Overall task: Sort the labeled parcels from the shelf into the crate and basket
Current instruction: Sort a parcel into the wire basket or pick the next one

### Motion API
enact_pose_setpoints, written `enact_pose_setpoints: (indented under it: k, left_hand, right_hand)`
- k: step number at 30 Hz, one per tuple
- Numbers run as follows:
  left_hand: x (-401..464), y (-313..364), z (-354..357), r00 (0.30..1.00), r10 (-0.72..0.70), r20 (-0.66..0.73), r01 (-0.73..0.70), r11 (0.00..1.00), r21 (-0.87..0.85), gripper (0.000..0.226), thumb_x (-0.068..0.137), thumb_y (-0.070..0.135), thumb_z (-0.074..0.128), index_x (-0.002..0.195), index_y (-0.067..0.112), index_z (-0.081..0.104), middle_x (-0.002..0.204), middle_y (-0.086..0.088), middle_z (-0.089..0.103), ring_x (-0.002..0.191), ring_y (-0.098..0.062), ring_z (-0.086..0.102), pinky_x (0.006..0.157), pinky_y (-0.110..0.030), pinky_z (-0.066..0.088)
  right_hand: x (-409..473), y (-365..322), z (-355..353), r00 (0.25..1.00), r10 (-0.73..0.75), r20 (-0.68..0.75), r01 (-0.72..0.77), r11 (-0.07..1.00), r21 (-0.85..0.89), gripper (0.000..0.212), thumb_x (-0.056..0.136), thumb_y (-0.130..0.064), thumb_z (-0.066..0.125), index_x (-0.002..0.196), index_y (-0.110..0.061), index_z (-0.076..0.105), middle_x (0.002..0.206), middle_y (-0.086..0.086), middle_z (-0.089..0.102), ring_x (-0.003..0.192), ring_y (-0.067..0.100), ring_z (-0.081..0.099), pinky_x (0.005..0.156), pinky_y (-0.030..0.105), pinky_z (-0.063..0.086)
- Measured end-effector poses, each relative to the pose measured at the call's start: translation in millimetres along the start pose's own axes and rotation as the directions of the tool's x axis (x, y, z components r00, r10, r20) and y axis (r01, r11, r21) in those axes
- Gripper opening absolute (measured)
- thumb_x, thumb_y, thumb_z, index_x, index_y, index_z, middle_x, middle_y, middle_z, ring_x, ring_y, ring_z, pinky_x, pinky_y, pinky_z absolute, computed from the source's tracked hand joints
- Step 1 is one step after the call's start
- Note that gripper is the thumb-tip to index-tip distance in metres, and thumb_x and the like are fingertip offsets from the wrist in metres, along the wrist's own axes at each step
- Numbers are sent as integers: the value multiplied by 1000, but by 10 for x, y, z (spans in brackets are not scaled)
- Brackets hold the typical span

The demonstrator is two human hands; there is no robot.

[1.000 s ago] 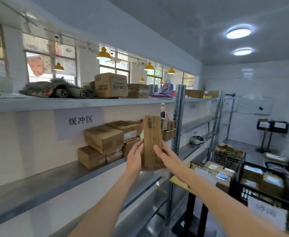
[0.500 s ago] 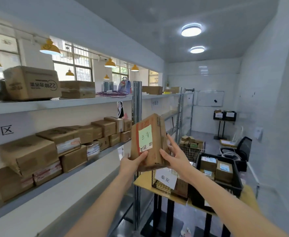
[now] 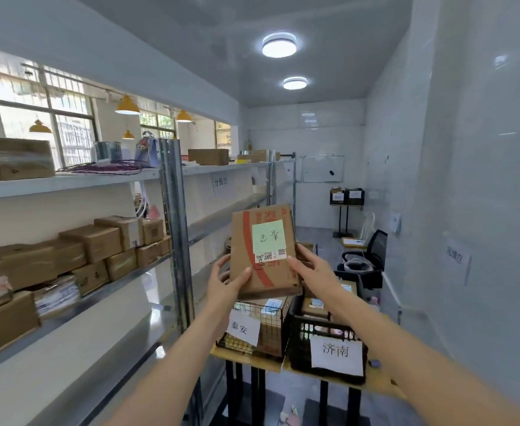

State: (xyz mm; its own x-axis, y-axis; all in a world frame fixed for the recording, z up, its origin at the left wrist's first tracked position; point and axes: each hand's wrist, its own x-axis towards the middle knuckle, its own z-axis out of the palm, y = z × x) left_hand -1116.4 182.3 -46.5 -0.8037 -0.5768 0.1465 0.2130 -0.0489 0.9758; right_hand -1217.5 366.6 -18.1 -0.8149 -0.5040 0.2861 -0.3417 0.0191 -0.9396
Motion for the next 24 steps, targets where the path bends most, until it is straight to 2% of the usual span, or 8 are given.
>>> enact_pose_setpoints:
  k: [2, 4, 6, 9, 12, 16, 20, 24]
  left_hand:
    - [133, -33, 182, 1000, 19, 19, -20, 999, 30, 83, 82, 29, 82, 151, 34, 36, 132, -1, 54, 116, -20, 58, 96, -41, 53]
    - [289, -70, 346, 999, 37, 36, -38, 999, 32, 80, 85, 26, 80, 152, 29, 37, 122, 5, 55, 106, -11, 58, 82, -29, 53]
    - [489, -123, 487, 998, 34, 51, -35, 999, 22, 71, 87, 30, 77, 149, 28, 41, 122, 4, 58, 103, -8, 59, 73, -24, 49]
    - [815, -190, 651, 998, 8, 59, -7, 1000, -11, 62, 90, 38, 73, 145, 31, 44, 127, -1, 61, 106, -14, 62, 75, -30, 53]
    - [1241, -252, 766, 997, -5, 76, 8, 999, -39, 49, 92, 32, 71, 134, 36, 46, 123, -2, 62, 102, -15, 65, 72, -30, 53]
    - [1937, -387, 860, 989, -8, 149, 4, 1000, 31, 53, 91, 31, 74, 134, 36, 44, 127, -5, 60, 107, -21, 65, 76, -34, 55]
    - [2677, -569, 895, 979, -57, 195, 45, 997, 68, 68, 92, 28, 73, 150, 35, 38, 129, -9, 60, 105, -24, 67, 75, -34, 56]
    - [3385, -765, 851, 974, -98, 204, 77, 991, 106, 72, 93, 27, 72, 154, 34, 36, 126, -9, 62, 105, -26, 67, 77, -37, 57]
  right_hand:
    - [118, 81, -162, 999, -10, -34, 11, 1000, 3, 60, 100, -33, 61, 155, -30, 36, 143, -4, 53, 114, 6, 58, 75, 17, 56]
    - [244, 163, -293, 998, -31, -63, 32, 999, 3, 59, 101, -28, 60, 155, -30, 36, 143, -7, 50, 120, 9, 56, 79, 20, 56]
    - [398, 236, -396, 996, -34, -84, 35, 999, 6, 56, 102, -24, 58, 154, -32, 37, 138, -8, 50, 122, 11, 54, 79, 20, 56]
    - [690, 366, -511, 995, -16, -98, 17, 1000, 8, 52, 104, -21, 54, 151, -34, 38, 130, -12, 51, 122, 12, 53, 78, 17, 56]
    - [1057, 517, -582, 994, 15, -106, -11, 999, 36, 45, 105, -21, 53, 143, -42, 40, 129, -9, 56, 122, 16, 59, 91, 30, 58]
    - [1667, 732, -628, 989, 41, -139, -38, 999, 29, 36, 105, -23, 53, 123, -53, 45, 123, -14, 59, 119, 17, 61, 98, 41, 56]
    - [2295, 1006, -594, 986, 70, -148, -73, 997, -10, 40, 105, -25, 52, 137, -47, 41, 135, -2, 59, 119, 18, 62, 98, 42, 56]
    - [2906, 1274, -515, 980, 116, -159, -126, 990, -55, 49, 105, -26, 52, 151, -37, 37, 137, -2, 58, 116, 14, 63, 90, 31, 59]
